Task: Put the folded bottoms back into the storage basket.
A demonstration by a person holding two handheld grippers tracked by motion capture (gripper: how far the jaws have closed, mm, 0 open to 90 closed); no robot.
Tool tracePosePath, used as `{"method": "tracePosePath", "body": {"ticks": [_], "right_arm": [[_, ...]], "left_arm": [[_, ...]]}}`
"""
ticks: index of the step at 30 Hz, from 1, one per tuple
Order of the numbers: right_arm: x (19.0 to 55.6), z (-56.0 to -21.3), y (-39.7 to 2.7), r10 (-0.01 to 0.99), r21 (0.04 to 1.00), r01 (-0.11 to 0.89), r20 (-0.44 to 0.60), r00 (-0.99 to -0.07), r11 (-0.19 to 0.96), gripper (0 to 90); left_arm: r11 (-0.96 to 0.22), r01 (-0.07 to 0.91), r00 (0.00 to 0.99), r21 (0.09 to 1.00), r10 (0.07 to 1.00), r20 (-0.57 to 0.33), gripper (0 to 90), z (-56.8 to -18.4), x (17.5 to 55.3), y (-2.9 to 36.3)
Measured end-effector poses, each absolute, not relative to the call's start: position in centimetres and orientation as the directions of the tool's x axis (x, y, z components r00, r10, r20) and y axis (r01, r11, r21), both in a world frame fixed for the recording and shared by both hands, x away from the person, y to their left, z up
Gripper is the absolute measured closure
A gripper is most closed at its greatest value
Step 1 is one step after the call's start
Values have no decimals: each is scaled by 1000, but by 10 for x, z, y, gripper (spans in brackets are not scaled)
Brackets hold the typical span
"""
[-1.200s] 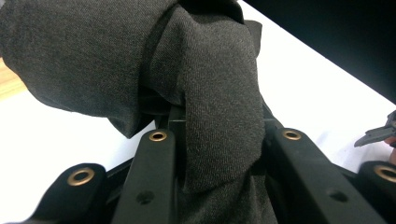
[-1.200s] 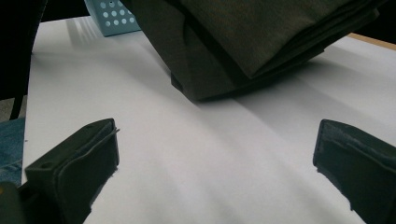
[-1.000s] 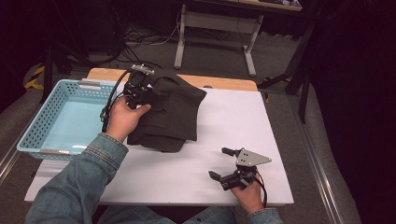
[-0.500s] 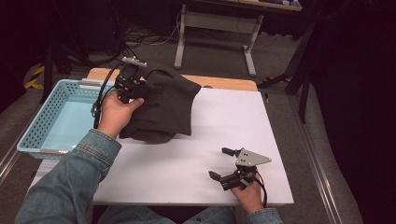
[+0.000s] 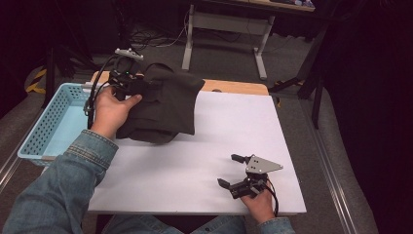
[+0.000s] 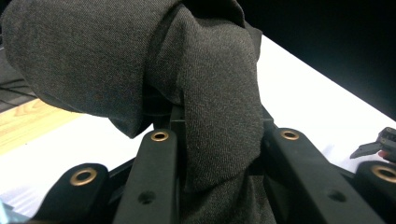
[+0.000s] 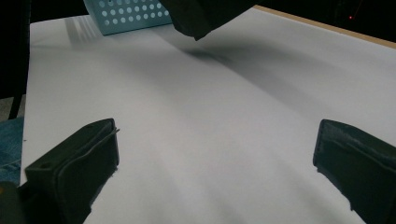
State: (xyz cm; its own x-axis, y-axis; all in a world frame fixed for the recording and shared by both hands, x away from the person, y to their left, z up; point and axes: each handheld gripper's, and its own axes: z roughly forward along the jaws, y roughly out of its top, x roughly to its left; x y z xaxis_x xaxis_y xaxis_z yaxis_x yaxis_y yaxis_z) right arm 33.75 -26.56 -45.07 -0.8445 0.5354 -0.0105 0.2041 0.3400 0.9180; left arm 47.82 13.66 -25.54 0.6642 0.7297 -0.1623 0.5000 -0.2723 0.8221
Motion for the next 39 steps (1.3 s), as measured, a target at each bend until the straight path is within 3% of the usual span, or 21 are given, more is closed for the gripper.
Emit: {"method": "tracePosePath", "body": {"ticks": [39], "right_arm": [[338,-451,-264,534,915,207,-12,-846,347,8]], "left_arm": [[-192,509,562,839,813,-155,727,-209,469,233]]}}
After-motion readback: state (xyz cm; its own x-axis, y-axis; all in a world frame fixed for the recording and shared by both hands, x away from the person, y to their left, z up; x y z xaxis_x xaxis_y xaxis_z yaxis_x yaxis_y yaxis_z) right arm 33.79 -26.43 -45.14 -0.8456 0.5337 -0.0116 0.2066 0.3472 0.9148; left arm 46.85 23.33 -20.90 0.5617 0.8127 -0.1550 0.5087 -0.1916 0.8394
